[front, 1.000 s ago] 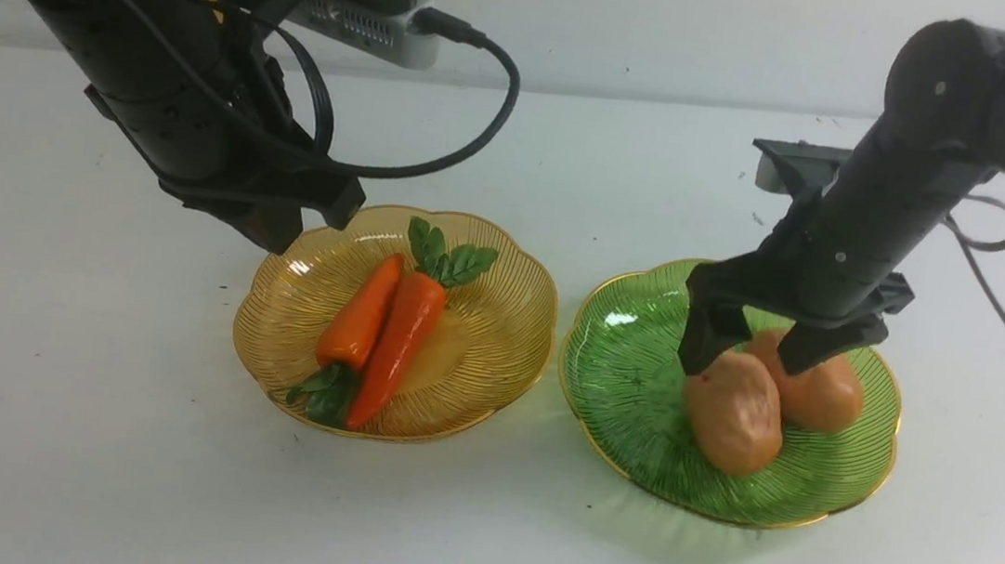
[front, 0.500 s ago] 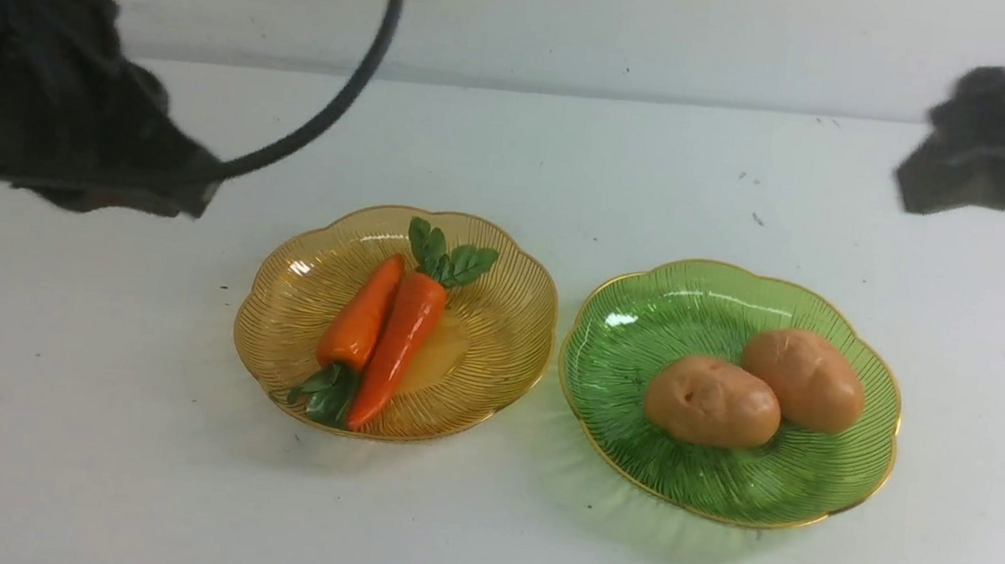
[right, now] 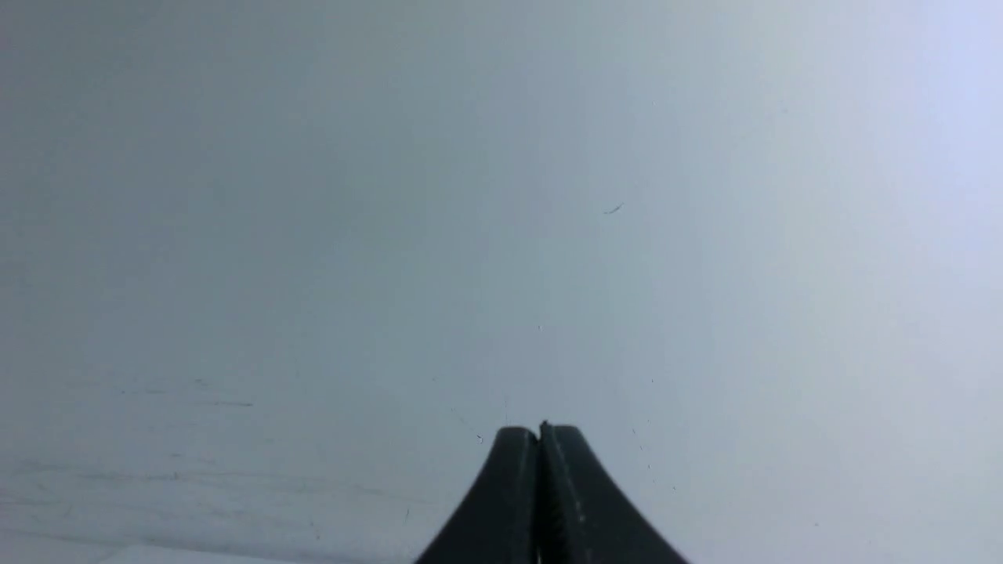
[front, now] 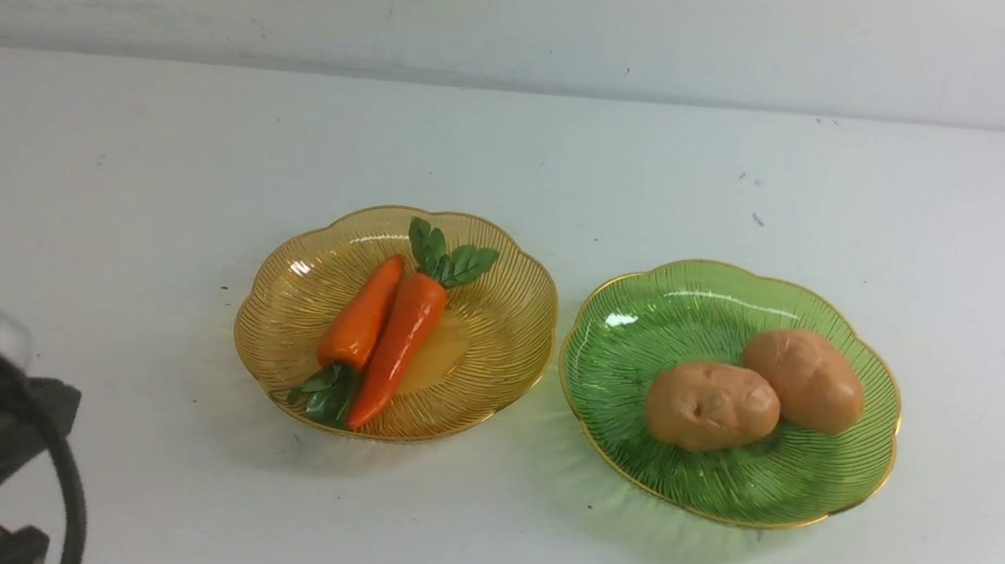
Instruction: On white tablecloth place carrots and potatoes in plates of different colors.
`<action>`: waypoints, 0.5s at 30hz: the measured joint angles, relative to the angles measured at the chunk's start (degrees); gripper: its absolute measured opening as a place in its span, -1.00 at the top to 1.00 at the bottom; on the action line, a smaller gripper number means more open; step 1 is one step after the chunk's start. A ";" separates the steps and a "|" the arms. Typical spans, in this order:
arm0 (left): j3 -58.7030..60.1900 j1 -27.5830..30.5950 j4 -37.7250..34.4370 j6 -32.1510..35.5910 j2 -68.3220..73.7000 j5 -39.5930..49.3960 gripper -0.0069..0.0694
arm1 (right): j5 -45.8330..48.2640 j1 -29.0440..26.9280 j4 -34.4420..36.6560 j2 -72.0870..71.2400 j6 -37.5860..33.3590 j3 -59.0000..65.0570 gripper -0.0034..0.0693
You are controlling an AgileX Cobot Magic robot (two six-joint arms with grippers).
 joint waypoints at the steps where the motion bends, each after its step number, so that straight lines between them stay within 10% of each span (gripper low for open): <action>1: 0.00 0.00 -0.26 0.00 -0.25 0.23 0.83 | -0.26 0.00 0.00 0.00 0.00 0.00 0.94; 15: 2.58 0.00 -0.21 0.00 -22.62 3.21 0.83 | 0.78 0.00 -0.83 0.00 0.00 0.00 0.94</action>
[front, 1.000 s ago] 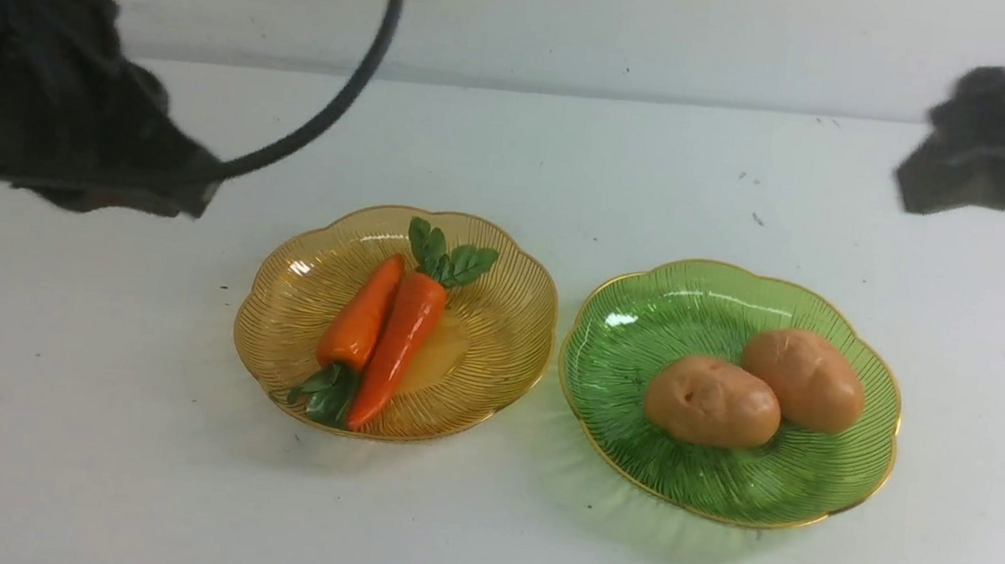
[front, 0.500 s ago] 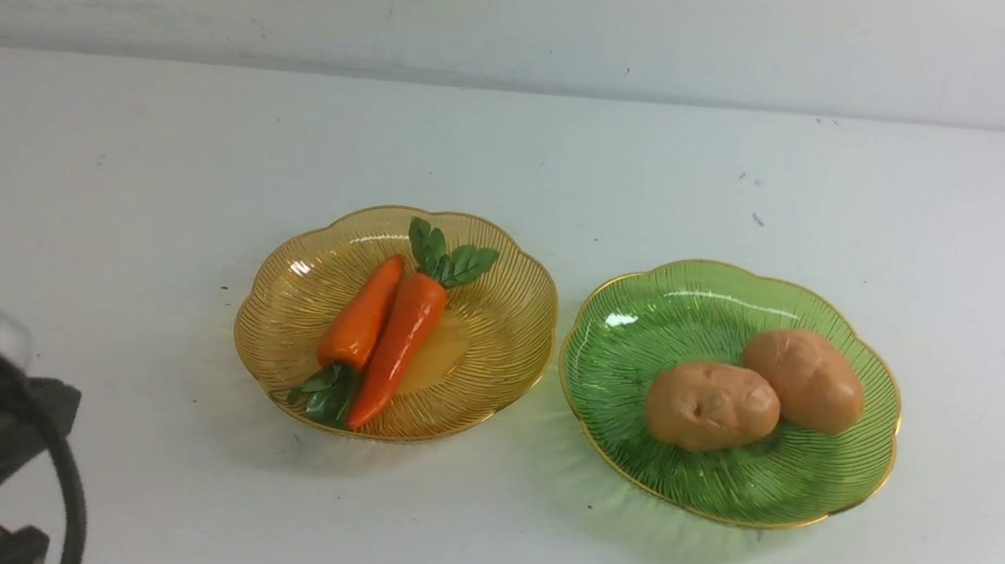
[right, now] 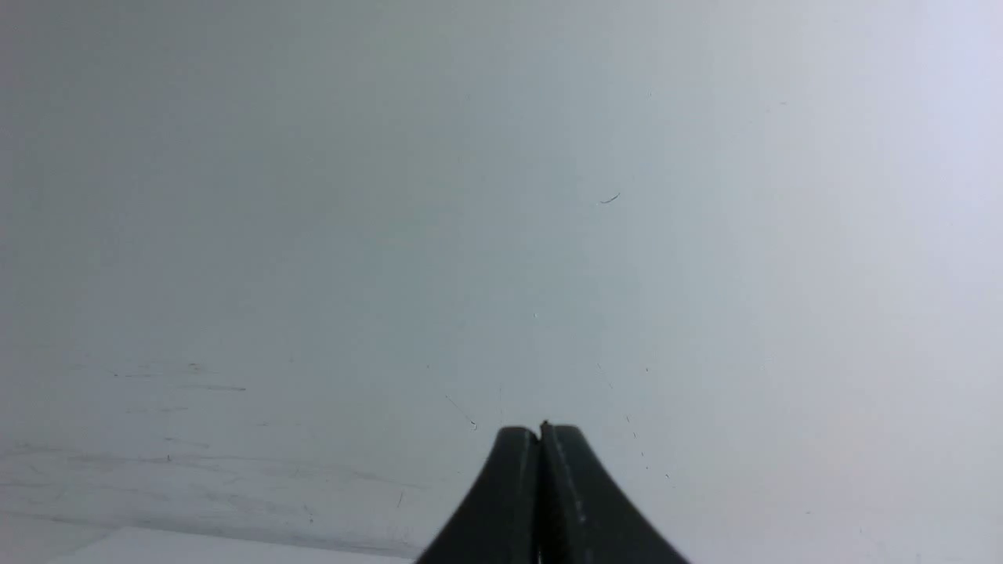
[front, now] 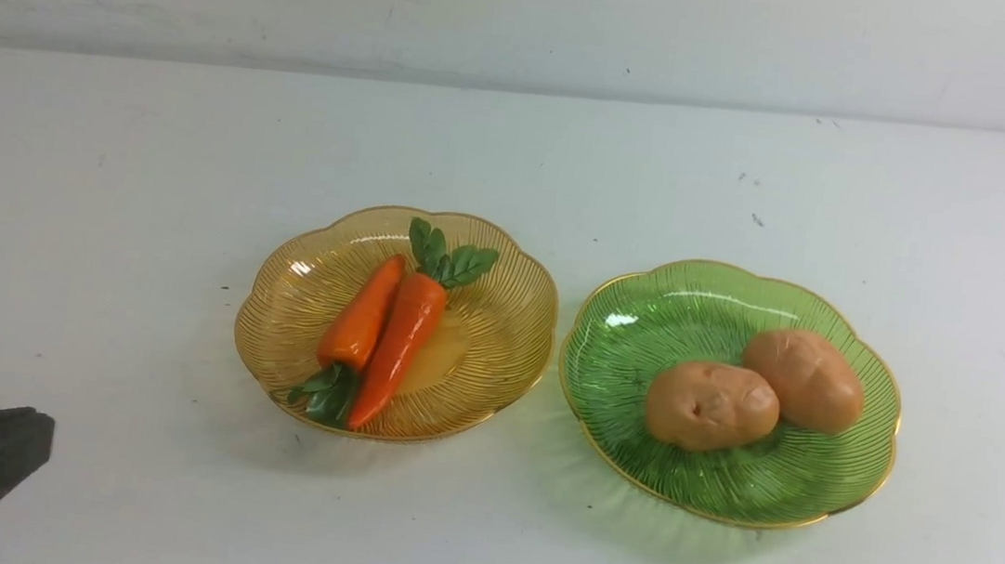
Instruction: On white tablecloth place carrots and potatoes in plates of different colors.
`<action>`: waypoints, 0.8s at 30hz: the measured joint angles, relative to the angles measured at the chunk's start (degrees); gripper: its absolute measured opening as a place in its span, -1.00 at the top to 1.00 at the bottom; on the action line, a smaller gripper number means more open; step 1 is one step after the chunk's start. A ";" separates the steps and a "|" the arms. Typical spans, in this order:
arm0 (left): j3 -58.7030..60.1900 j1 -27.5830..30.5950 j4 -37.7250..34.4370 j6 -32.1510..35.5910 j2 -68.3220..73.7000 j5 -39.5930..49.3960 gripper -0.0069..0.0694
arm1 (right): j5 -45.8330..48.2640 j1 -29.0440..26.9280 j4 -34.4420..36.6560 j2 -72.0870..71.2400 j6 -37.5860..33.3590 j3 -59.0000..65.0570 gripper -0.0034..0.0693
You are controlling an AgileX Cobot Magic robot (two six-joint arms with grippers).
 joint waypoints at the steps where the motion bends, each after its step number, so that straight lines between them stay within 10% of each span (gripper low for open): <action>1: 0.06 0.00 0.00 0.00 -0.57 0.00 0.83 | 0.00 0.00 0.00 0.00 0.00 0.00 0.94; 24: 6.31 1.04 5.07 -1.30 -2.02 -4.58 0.83 | 0.06 0.00 -0.04 0.00 0.00 0.00 0.94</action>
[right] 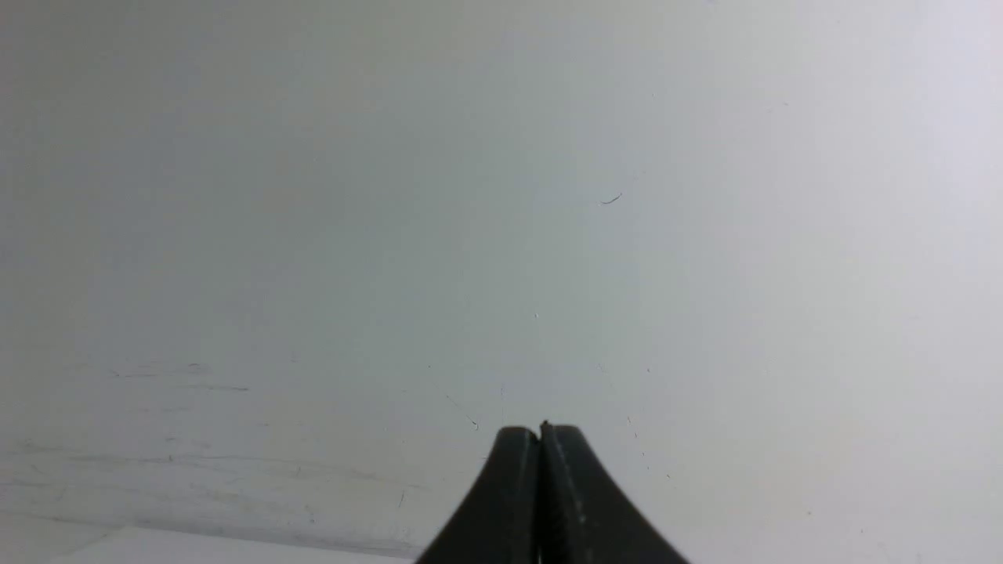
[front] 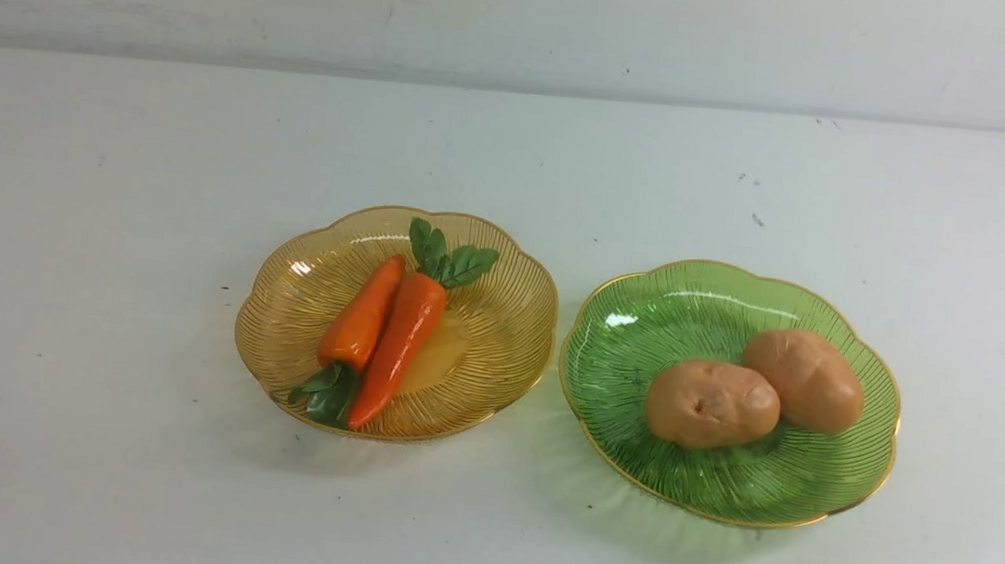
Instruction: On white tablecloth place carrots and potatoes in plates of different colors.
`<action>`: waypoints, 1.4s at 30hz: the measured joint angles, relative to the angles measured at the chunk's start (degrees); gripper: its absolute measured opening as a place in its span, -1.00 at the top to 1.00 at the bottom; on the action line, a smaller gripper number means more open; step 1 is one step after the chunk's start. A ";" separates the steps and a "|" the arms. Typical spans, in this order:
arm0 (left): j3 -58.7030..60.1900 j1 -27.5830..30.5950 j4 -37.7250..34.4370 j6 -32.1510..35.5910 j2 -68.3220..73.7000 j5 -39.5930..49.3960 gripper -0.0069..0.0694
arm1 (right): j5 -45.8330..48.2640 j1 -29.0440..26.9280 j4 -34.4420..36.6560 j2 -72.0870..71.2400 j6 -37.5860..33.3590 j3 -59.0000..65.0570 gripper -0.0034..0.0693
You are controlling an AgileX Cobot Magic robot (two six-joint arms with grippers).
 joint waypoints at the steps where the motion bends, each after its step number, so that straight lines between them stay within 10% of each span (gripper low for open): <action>1: 1.57 0.90 0.91 -0.43 -0.71 -1.40 0.83 | 0.00 0.00 0.00 0.00 0.00 0.00 0.94; 14: 21.47 16.76 2.58 -0.92 -8.32 -10.65 0.83 | 0.27 0.00 -0.18 0.00 -0.13 0.00 0.94; 42: 22.42 16.15 4.01 -0.01 -8.38 -7.80 0.83 | 0.40 0.00 -0.18 0.00 -0.13 0.00 0.94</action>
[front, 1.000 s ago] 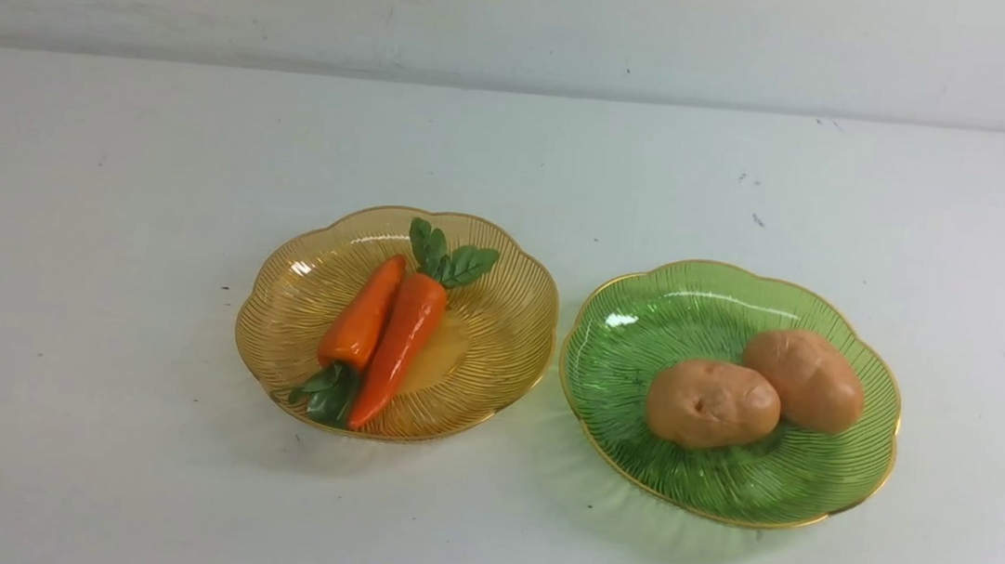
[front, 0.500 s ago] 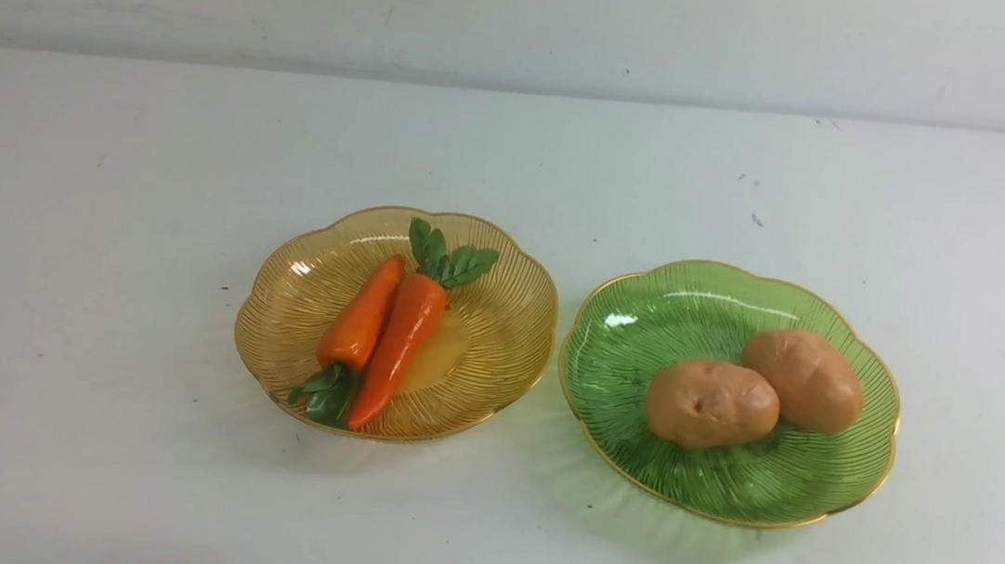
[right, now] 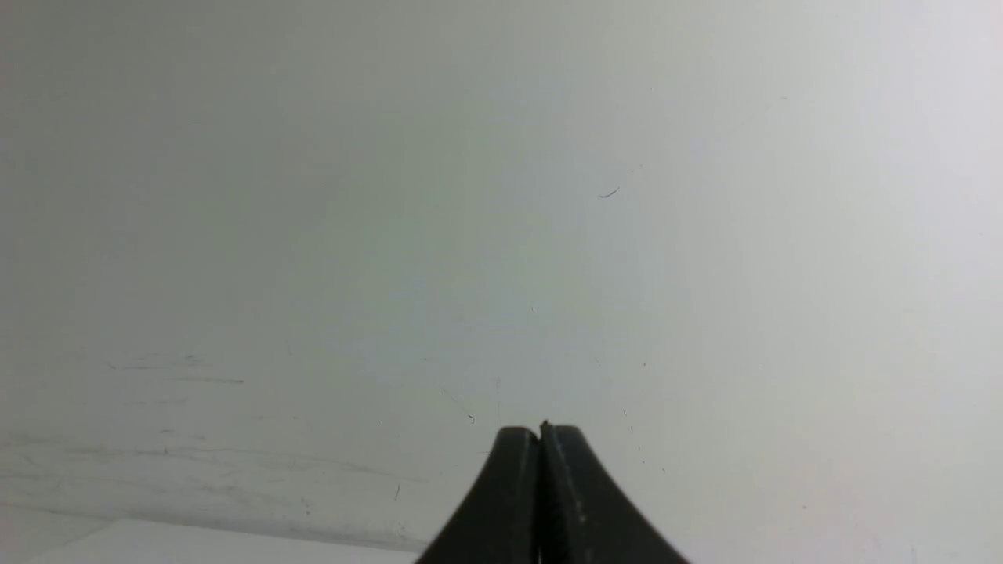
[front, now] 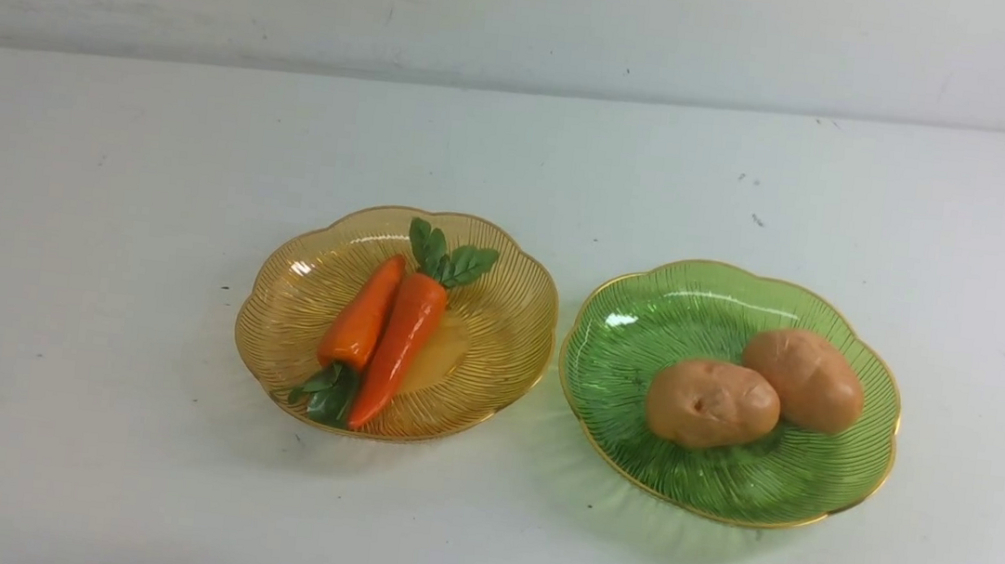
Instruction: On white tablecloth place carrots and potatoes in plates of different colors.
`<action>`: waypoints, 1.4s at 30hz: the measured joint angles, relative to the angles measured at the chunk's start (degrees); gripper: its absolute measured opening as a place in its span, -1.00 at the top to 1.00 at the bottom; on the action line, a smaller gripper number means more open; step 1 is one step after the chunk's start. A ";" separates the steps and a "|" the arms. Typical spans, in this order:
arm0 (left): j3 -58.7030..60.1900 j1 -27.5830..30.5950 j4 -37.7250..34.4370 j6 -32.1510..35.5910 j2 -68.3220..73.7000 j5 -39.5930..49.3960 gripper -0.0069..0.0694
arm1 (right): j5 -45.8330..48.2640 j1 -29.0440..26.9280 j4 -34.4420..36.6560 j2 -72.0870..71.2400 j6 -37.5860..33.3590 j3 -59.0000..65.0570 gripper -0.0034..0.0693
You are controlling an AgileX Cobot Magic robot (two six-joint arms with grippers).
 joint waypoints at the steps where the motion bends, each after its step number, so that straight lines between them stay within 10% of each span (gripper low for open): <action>1: 0.00 0.00 0.00 0.00 0.00 0.00 0.83 | 0.00 0.00 0.00 0.00 0.00 0.00 0.94; 15: 0.00 0.00 0.18 0.08 -0.04 0.06 0.83 | 1.30 -0.23 -2.87 0.00 -0.51 0.67 0.94; 29: 0.00 0.00 0.18 0.13 -0.04 0.06 0.83 | 9.89 -18.32 -4.47 0.00 -1.11 21.38 0.94; 42: 0.00 0.00 0.18 0.13 -0.04 0.06 0.83 | 9.96 -18.45 -4.47 0.00 -1.17 21.38 0.94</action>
